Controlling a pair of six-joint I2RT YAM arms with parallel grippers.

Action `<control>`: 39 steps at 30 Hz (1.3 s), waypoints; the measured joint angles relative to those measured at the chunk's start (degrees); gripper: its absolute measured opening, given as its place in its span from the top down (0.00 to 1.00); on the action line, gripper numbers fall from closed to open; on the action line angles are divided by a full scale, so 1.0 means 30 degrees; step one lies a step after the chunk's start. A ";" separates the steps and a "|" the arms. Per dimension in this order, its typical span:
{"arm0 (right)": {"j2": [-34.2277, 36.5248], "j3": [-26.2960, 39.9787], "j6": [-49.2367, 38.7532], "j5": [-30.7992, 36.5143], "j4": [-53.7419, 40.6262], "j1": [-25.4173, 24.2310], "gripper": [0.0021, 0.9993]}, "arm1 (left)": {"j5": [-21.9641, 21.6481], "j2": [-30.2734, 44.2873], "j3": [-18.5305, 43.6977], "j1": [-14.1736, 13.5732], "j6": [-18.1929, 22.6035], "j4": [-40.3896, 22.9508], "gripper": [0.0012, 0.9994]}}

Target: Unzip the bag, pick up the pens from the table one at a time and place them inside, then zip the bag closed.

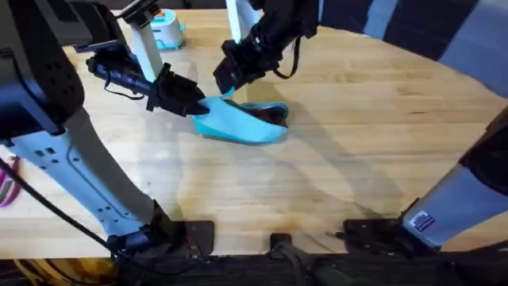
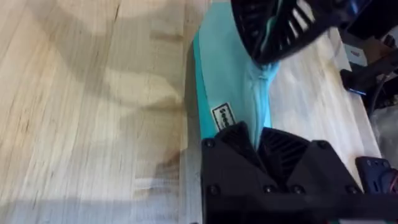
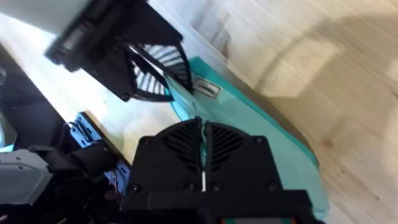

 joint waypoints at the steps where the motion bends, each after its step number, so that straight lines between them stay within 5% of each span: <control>1: 0.0000 0.0024 -0.0080 0.0015 -0.0230 -0.0071 0.97 | 0.0003 0.0000 -0.0003 0.0000 0.0000 0.0006 0.96; 7: -0.0502 0.0122 -0.0497 0.2222 -0.2364 -0.1254 0.97 | -0.1787 0.0080 -0.0022 0.0436 0.0007 0.0527 0.96; 23: -0.0767 0.0159 -0.0698 0.3386 -0.2292 -0.1243 0.95 | -0.2157 0.0080 -0.0022 0.0576 0.0007 0.0487 0.96; 29: -0.1722 0.0159 -0.0771 0.3438 -0.2132 -0.1243 0.16 | -0.2158 0.0080 -0.0022 0.0576 0.0007 0.0479 0.96; 31: -0.1918 0.0164 -0.0836 0.3432 -0.2123 -0.1243 0.01 | -0.2229 0.0080 -0.0022 0.0576 0.0054 0.0355 0.73; 35: -0.1938 0.0173 -0.0836 0.3439 -0.2131 -0.1243 0.00 | -0.2310 0.0080 -0.0022 0.0576 0.0058 0.0326 0.10; 39: -0.1938 0.0173 -0.0836 0.3439 -0.2131 -0.1243 0.00 | -0.2368 0.0080 -0.0022 0.0576 0.0010 0.0991 0.01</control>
